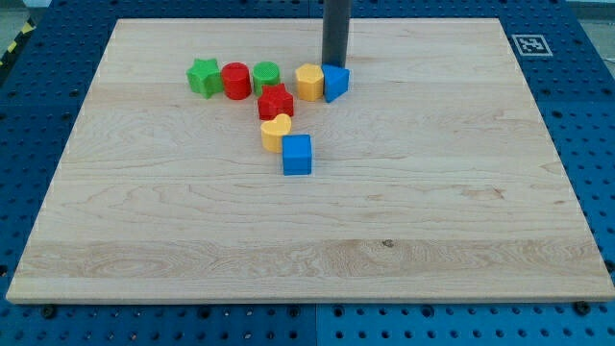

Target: Push the line of blocks to the center

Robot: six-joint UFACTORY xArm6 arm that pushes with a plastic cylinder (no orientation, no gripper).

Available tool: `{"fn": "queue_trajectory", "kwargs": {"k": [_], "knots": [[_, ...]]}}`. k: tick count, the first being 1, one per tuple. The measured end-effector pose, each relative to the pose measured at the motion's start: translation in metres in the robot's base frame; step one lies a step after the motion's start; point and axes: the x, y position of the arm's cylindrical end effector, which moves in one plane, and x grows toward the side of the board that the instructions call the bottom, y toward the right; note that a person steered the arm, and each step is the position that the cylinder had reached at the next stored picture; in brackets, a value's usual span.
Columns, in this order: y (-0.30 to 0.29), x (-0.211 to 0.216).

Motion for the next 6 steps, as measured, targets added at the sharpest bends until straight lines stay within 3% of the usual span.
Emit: {"fn": "queue_trajectory", "kwargs": {"k": [2,4,6], "knots": [[-0.003,0.061],[-0.018,-0.022],[-0.136,-0.035]]}}
